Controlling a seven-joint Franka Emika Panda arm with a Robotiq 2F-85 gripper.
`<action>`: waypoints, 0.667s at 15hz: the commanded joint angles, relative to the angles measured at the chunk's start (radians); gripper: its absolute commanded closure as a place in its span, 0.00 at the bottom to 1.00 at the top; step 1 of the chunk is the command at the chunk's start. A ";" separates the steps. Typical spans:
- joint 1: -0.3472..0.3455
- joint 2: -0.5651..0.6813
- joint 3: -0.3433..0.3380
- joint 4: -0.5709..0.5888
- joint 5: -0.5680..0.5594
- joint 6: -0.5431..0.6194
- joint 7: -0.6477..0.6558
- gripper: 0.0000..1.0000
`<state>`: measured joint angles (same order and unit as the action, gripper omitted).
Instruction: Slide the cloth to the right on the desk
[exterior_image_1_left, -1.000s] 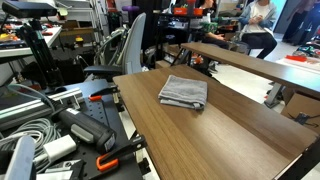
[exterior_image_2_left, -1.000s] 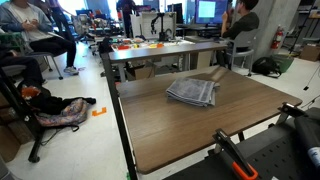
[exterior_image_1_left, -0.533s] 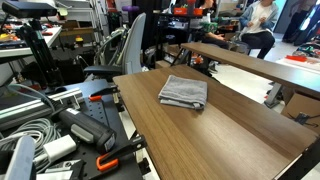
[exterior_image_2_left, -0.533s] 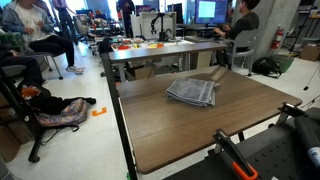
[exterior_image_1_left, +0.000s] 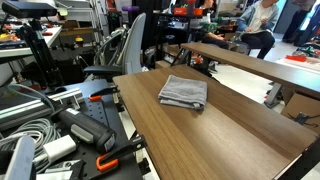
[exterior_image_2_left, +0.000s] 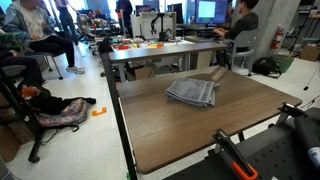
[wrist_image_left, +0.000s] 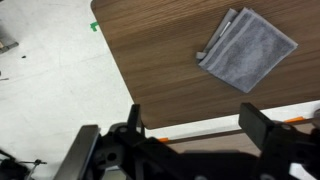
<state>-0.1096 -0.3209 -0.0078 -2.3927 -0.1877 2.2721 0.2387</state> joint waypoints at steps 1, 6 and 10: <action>0.030 0.094 0.028 -0.054 0.045 0.162 0.070 0.00; 0.076 0.278 0.069 -0.056 0.103 0.269 0.193 0.00; 0.111 0.430 0.061 -0.029 0.091 0.341 0.274 0.00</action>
<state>-0.0205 0.0000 0.0617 -2.4615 -0.0943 2.5575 0.4521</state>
